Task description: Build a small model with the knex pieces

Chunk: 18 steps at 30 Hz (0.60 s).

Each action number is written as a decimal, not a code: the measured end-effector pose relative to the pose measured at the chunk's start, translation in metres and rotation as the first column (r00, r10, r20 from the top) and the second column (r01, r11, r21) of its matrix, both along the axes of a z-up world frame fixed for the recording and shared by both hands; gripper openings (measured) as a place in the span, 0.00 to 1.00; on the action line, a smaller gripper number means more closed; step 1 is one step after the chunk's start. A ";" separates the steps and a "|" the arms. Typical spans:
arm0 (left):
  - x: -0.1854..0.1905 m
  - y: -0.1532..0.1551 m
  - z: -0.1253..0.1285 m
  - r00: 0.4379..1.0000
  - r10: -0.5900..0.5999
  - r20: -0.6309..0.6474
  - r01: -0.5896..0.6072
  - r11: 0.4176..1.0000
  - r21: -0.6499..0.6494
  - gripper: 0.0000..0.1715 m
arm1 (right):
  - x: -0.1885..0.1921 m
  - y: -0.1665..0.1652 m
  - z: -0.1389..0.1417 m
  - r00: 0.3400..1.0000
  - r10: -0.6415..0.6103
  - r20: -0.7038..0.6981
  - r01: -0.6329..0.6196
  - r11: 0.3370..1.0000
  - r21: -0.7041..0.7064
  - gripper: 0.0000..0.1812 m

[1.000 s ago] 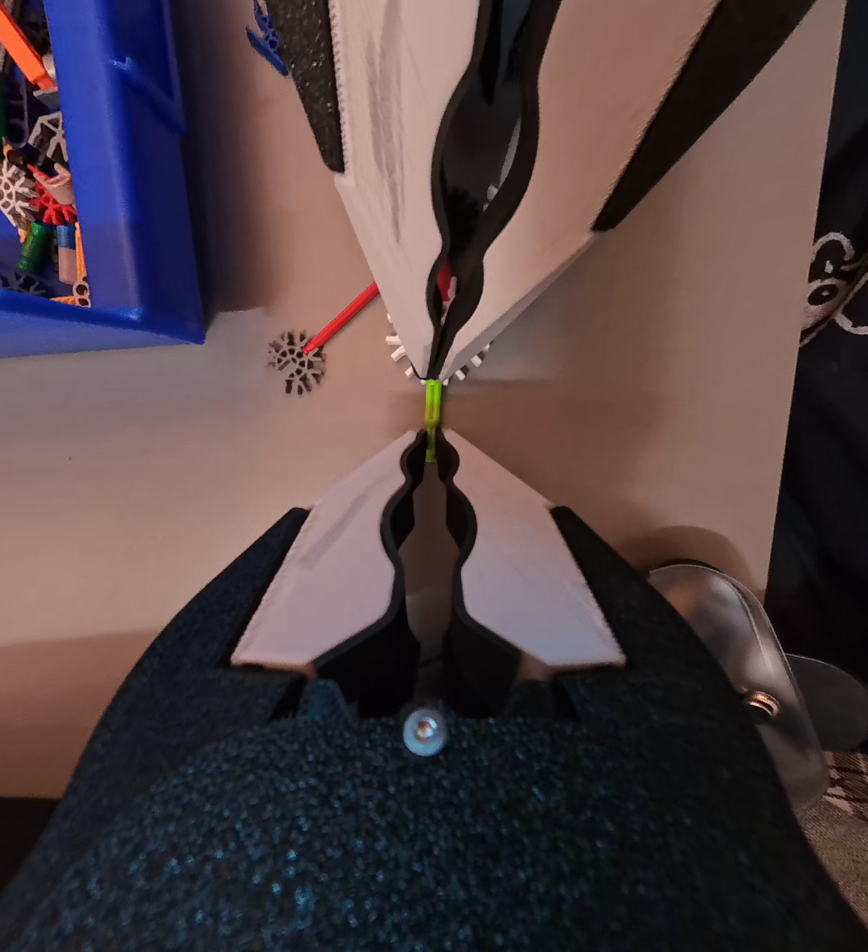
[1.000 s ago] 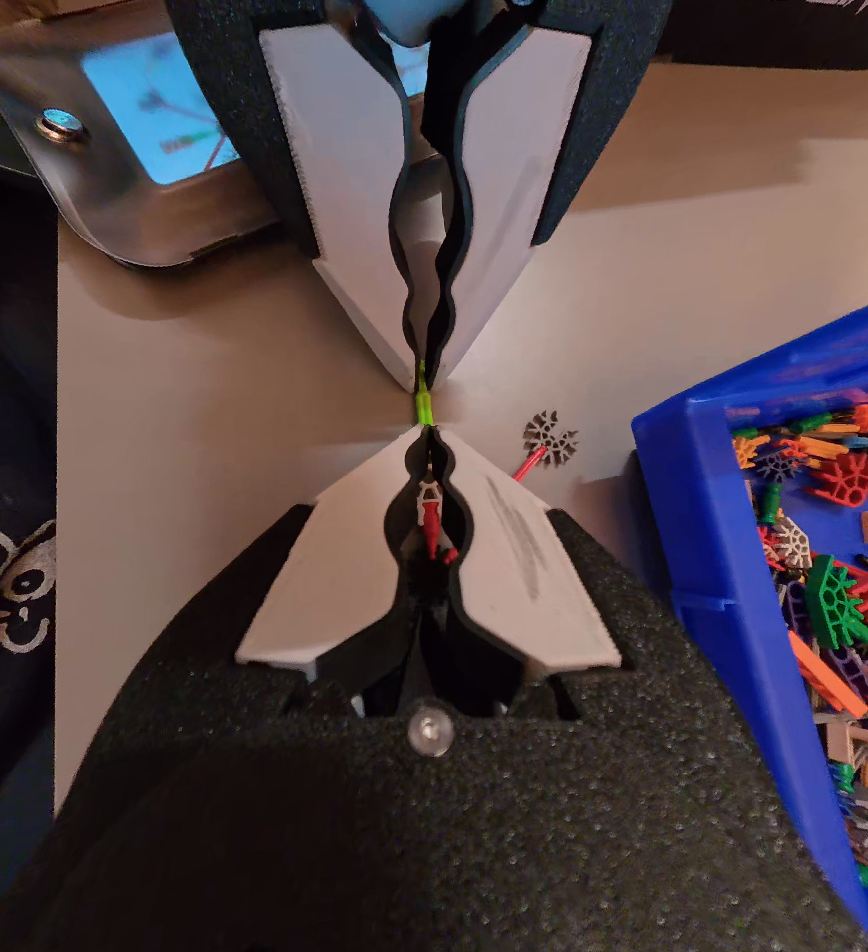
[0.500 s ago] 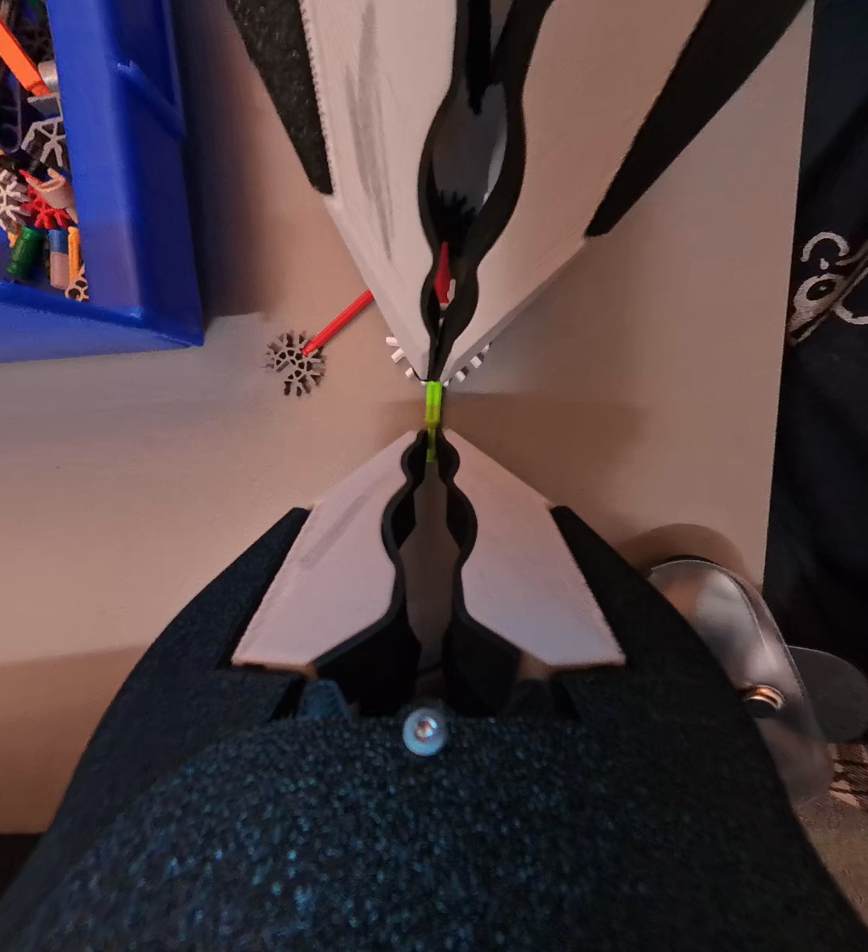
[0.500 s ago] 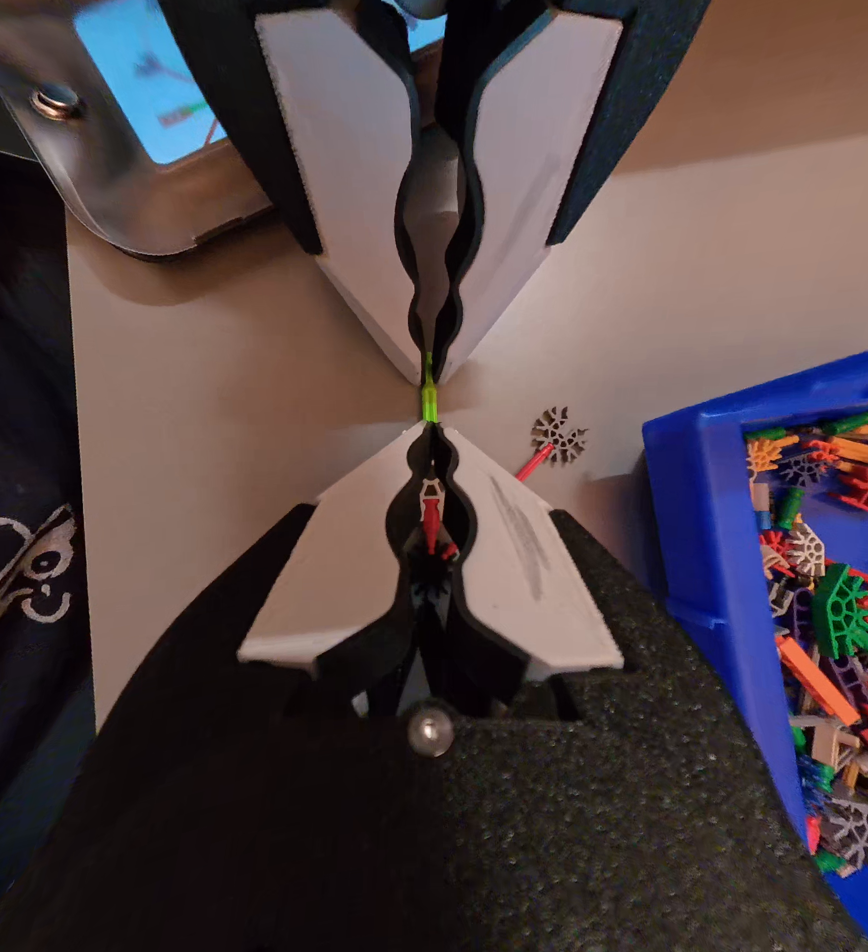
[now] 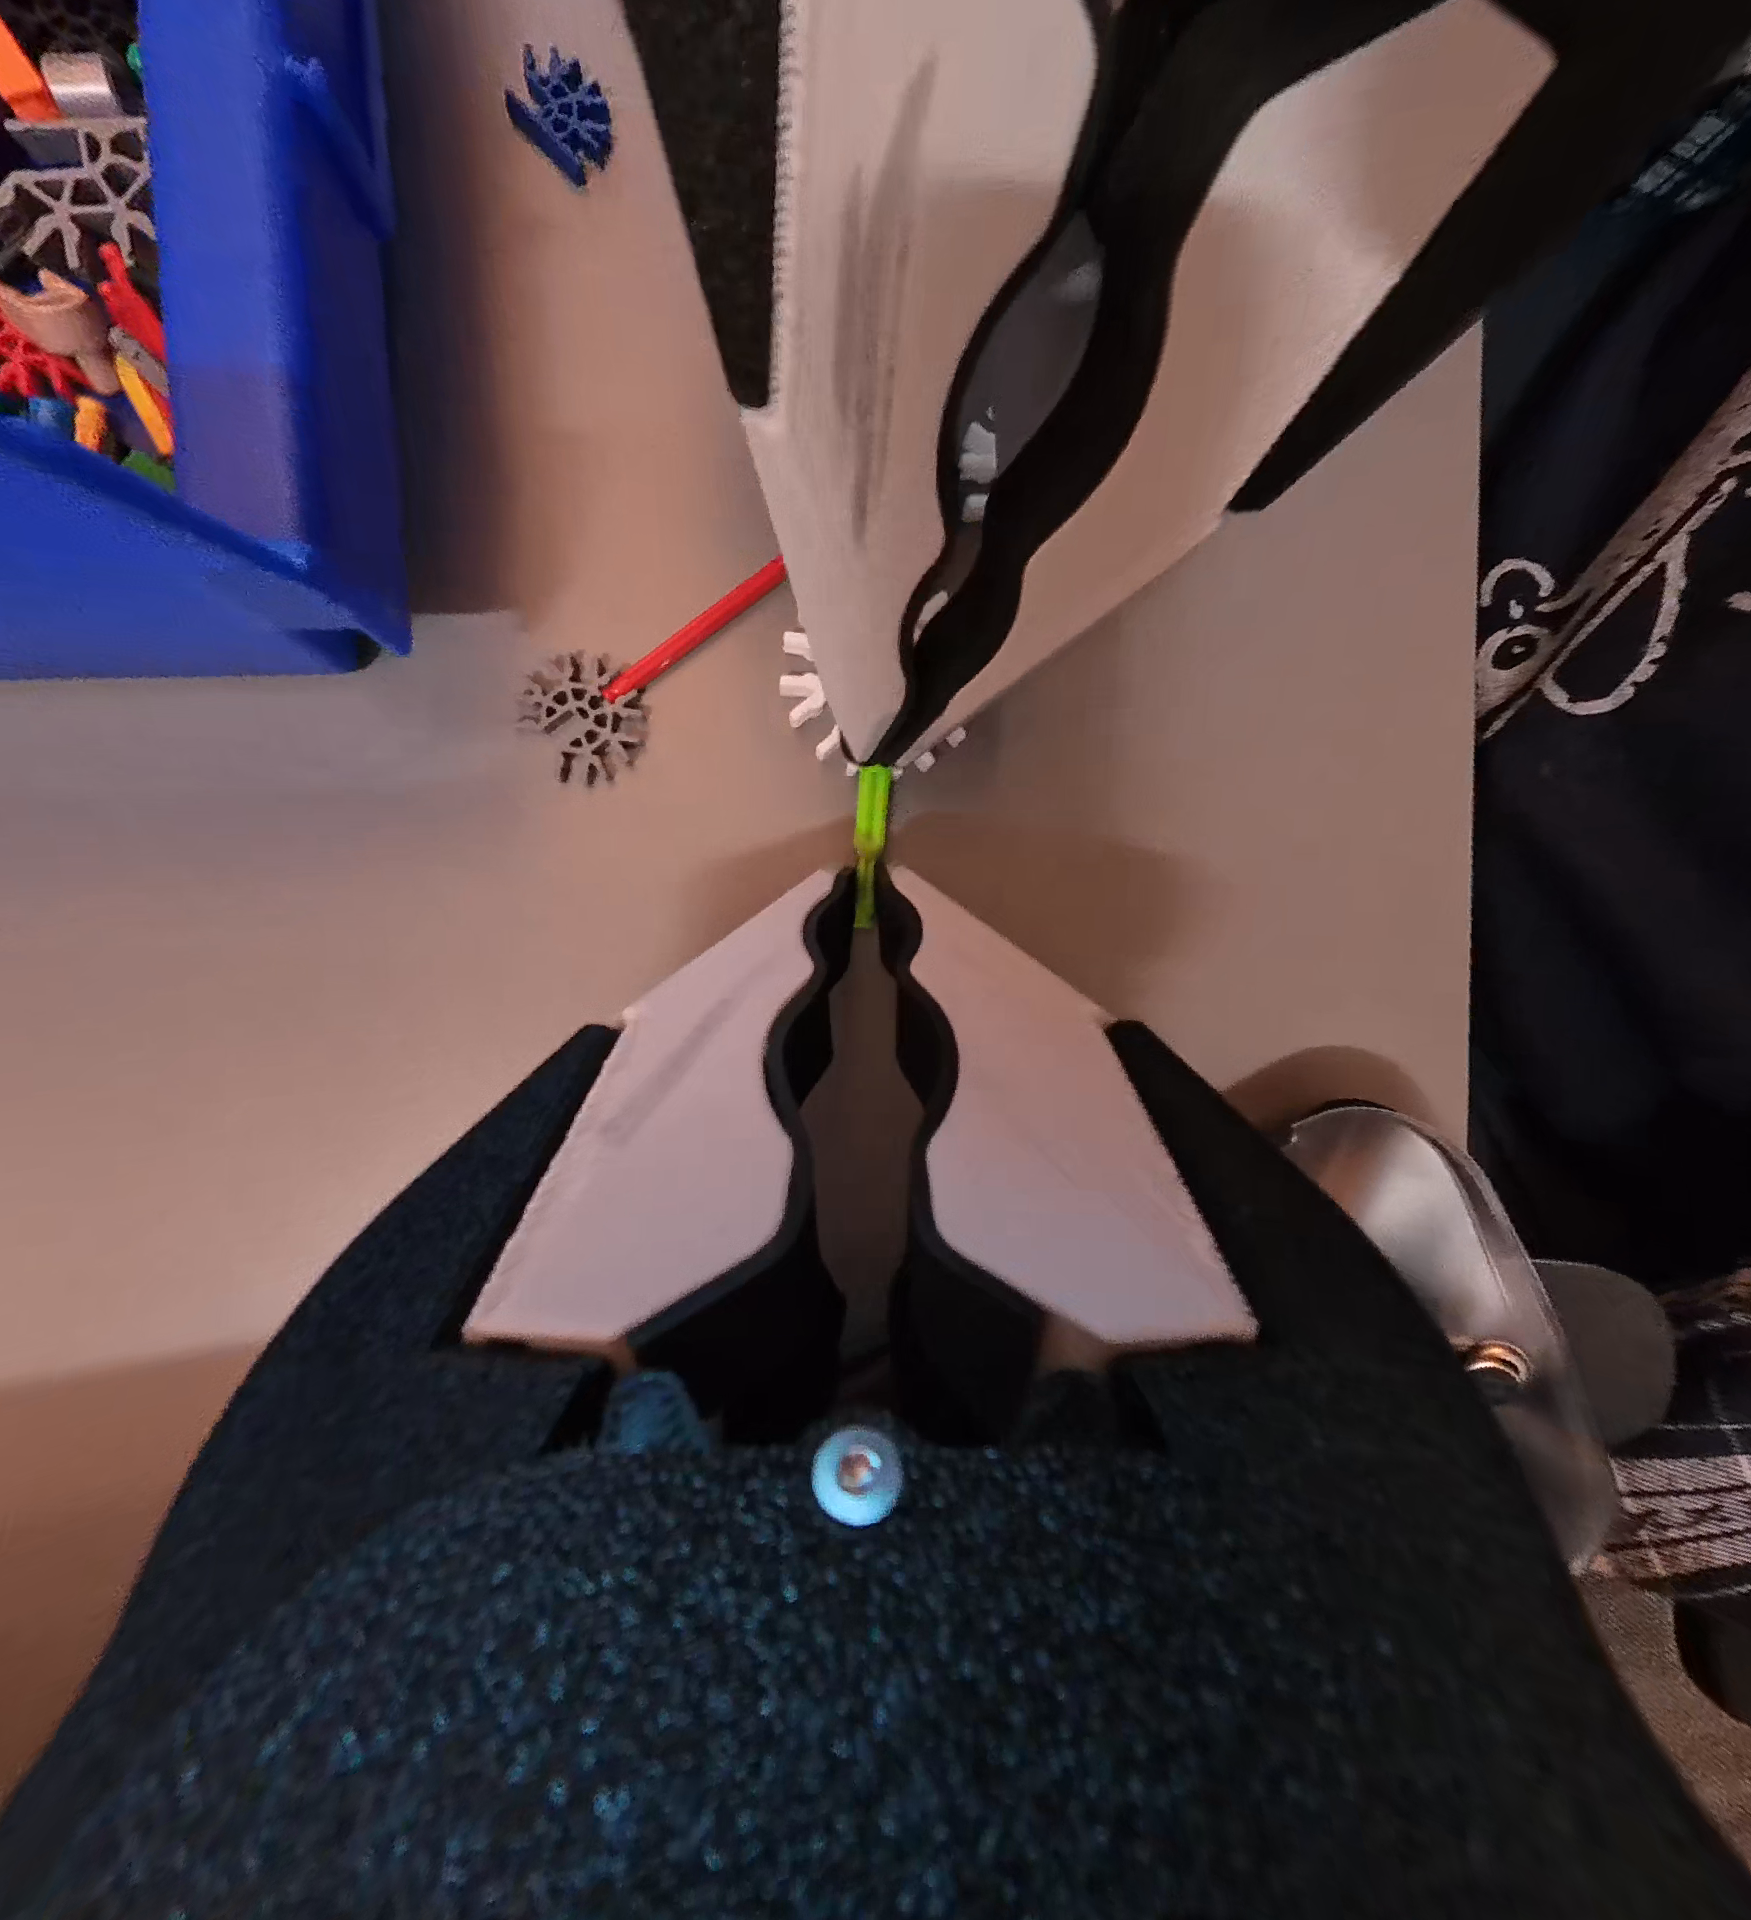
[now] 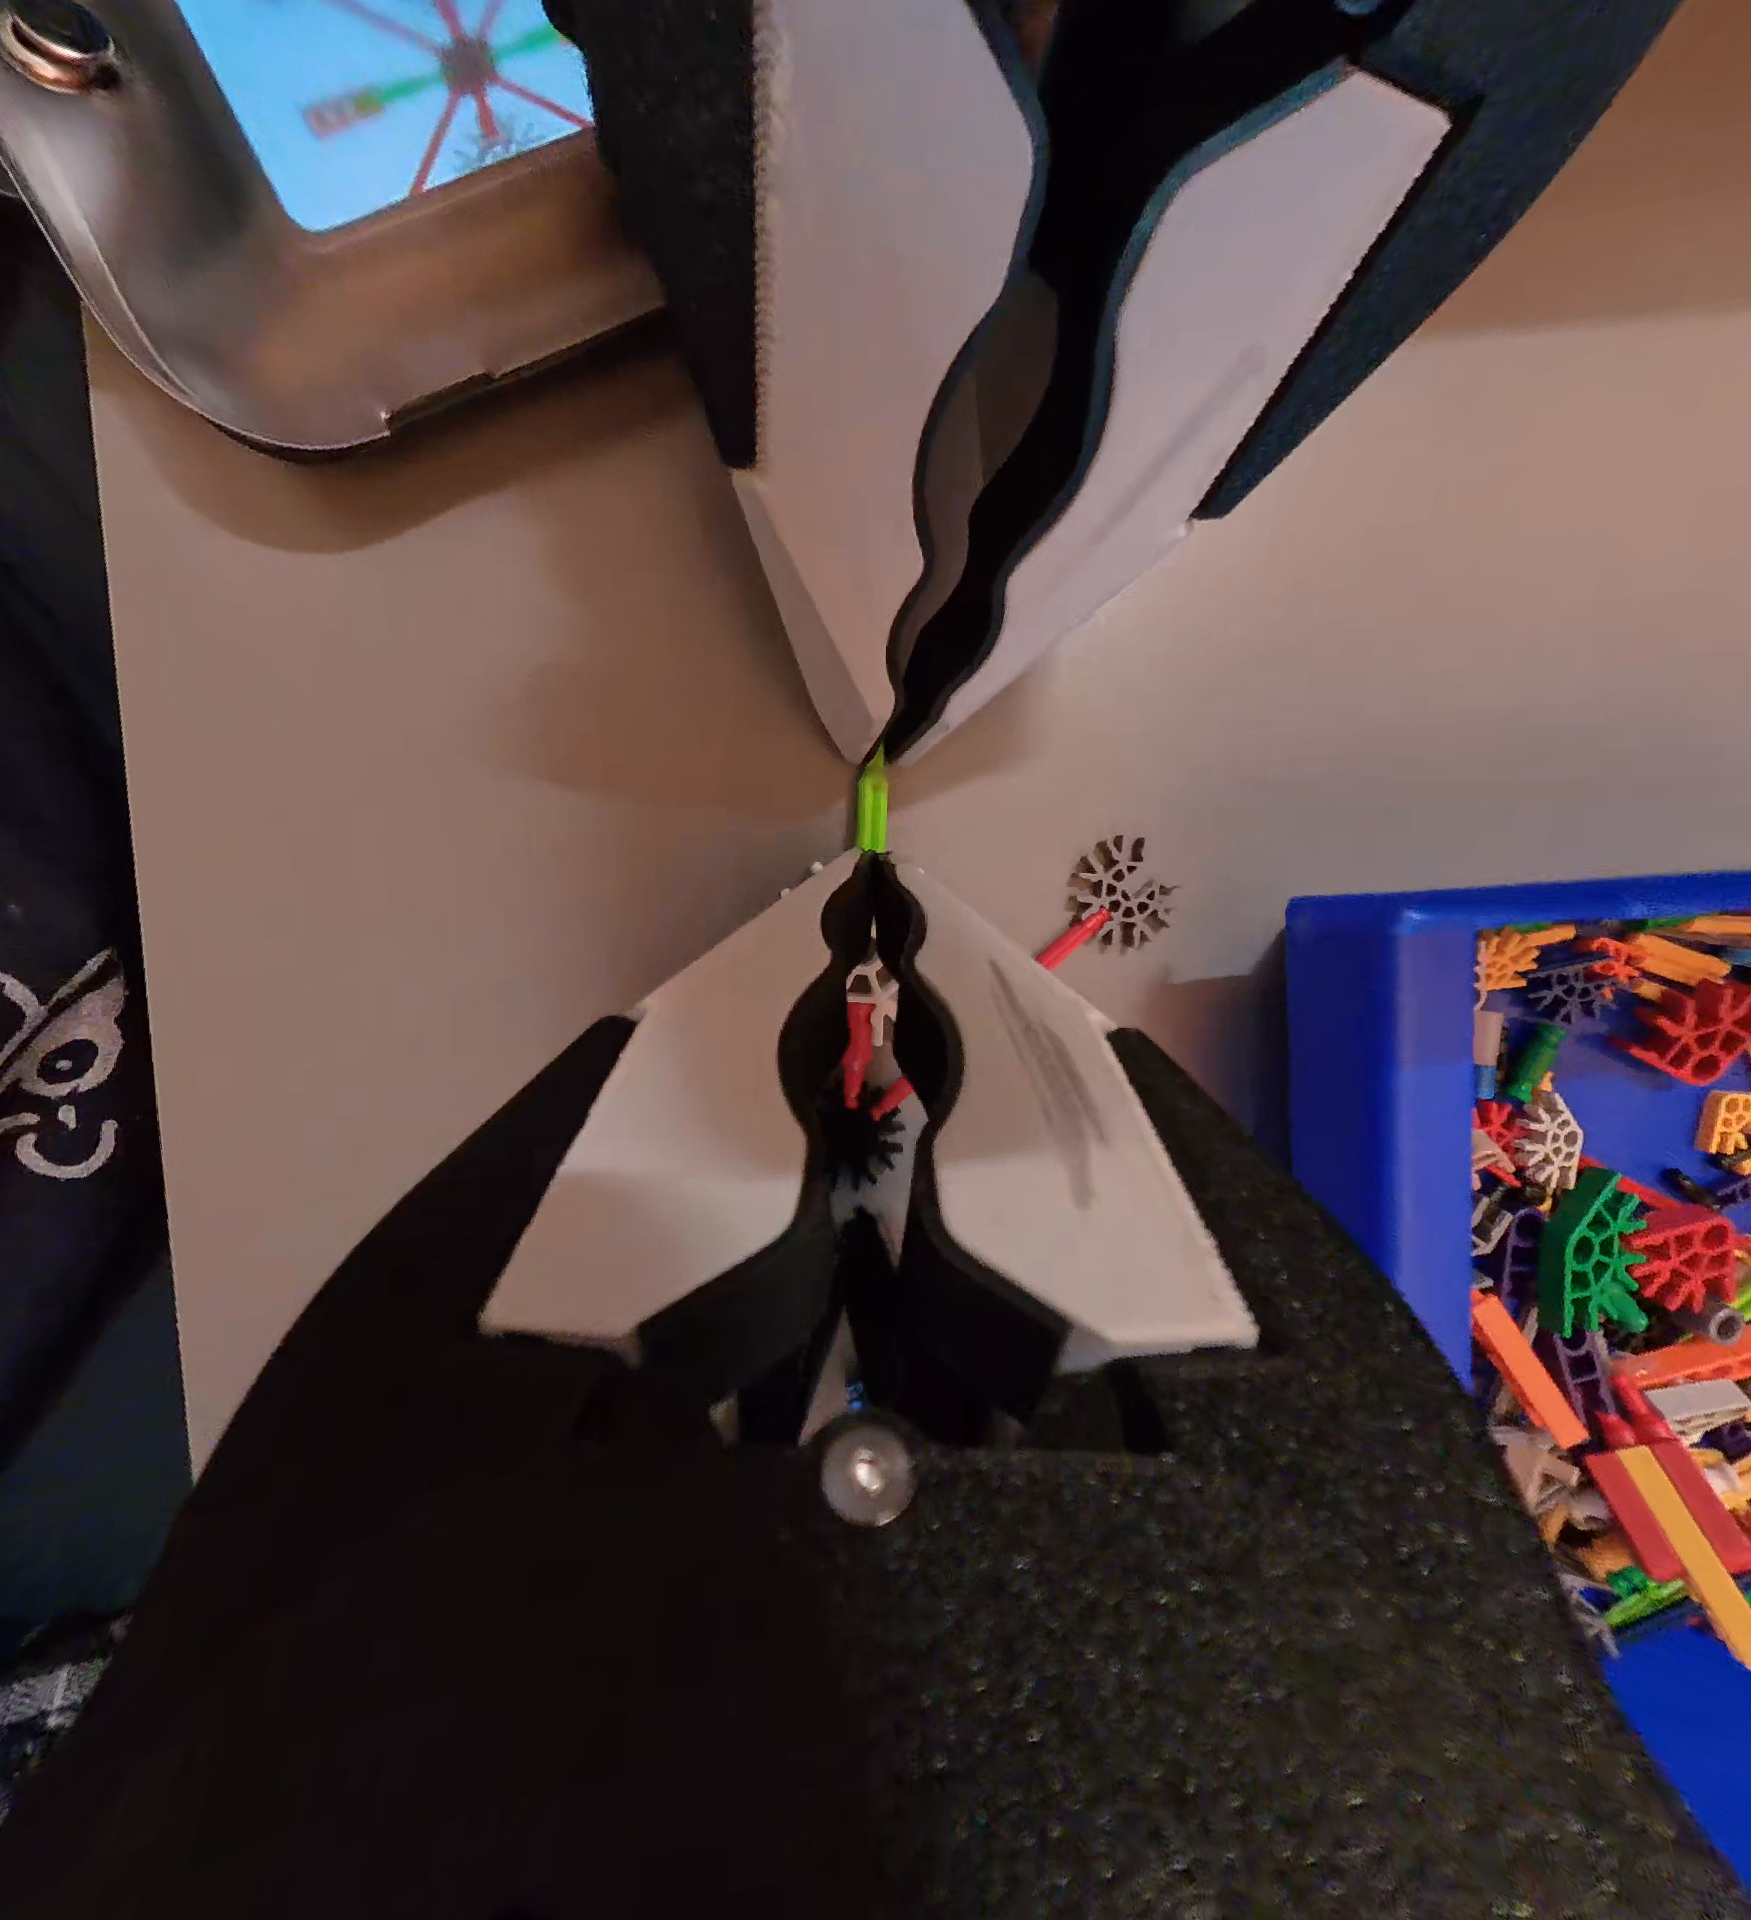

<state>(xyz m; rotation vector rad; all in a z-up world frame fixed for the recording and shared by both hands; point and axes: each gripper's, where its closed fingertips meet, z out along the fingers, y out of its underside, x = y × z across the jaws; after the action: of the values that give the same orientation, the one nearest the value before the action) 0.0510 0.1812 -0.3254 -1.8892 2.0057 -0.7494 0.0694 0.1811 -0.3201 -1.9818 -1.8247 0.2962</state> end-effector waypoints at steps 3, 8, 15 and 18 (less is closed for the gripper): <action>0.000 0.000 0.000 1.000 -0.003 0.005 0.003 1.000 -0.009 0.02 | 0.000 0.000 0.000 0.998 0.020 0.052 -0.020 1.000 0.001 0.00; 0.000 0.000 0.000 1.000 -0.008 0.007 0.008 1.000 -0.009 0.02 | 0.000 0.000 0.000 0.998 0.023 0.059 -0.021 0.999 -0.033 0.00; -0.001 0.000 0.001 1.000 0.012 0.027 -0.011 0.999 -0.045 0.01 | -0.002 0.000 0.001 1.000 -0.001 0.031 0.004 0.993 -0.116 0.00; 0.000 0.002 0.001 0.999 0.013 0.029 -0.013 0.999 -0.030 0.01 | 0.003 0.003 0.007 1.000 -0.020 0.011 0.021 0.992 -0.128 0.00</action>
<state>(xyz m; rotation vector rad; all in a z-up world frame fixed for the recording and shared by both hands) 0.0506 0.1830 -0.3249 -1.8946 1.9732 -0.8039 0.0725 0.1842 -0.3135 -2.0903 -1.8313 0.4078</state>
